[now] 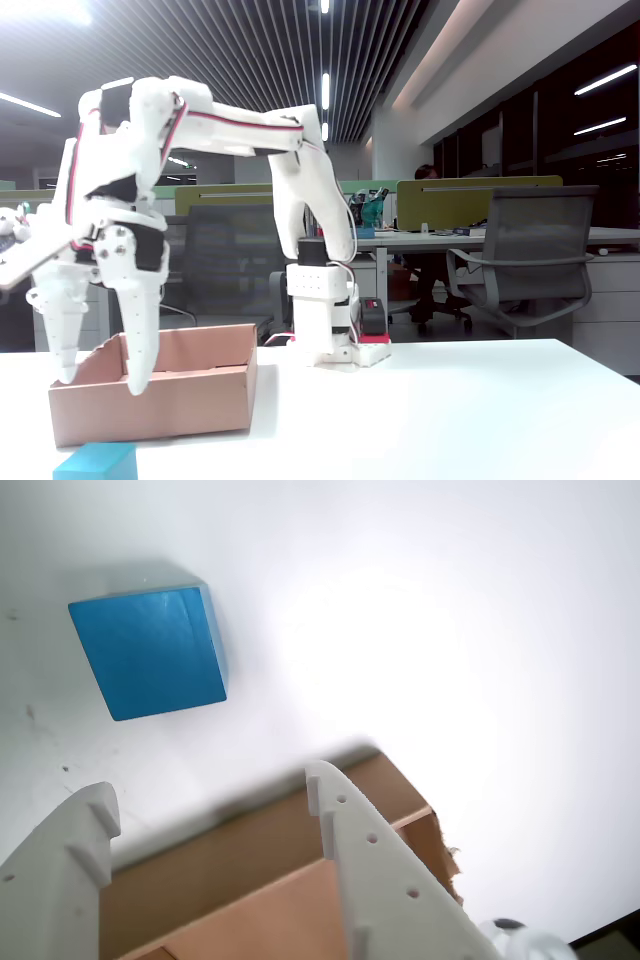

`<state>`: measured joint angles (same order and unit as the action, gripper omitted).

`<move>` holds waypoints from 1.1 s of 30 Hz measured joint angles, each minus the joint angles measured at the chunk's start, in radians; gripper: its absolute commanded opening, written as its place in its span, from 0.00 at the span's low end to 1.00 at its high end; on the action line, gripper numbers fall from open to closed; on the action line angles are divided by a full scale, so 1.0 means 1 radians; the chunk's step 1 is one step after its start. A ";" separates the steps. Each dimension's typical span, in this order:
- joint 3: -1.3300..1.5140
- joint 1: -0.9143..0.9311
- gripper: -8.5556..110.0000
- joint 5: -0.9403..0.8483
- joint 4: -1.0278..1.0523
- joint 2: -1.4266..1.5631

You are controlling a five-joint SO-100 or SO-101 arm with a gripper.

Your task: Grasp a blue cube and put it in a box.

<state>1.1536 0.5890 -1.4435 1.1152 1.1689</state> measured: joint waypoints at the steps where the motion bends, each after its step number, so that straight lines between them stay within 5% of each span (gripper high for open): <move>1: -0.074 0.000 0.28 0.026 0.012 -0.069; 33: -0.126 -0.043 0.40 0.120 -0.078 -0.181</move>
<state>1.0278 0.5461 -1.3238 1.0370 0.9879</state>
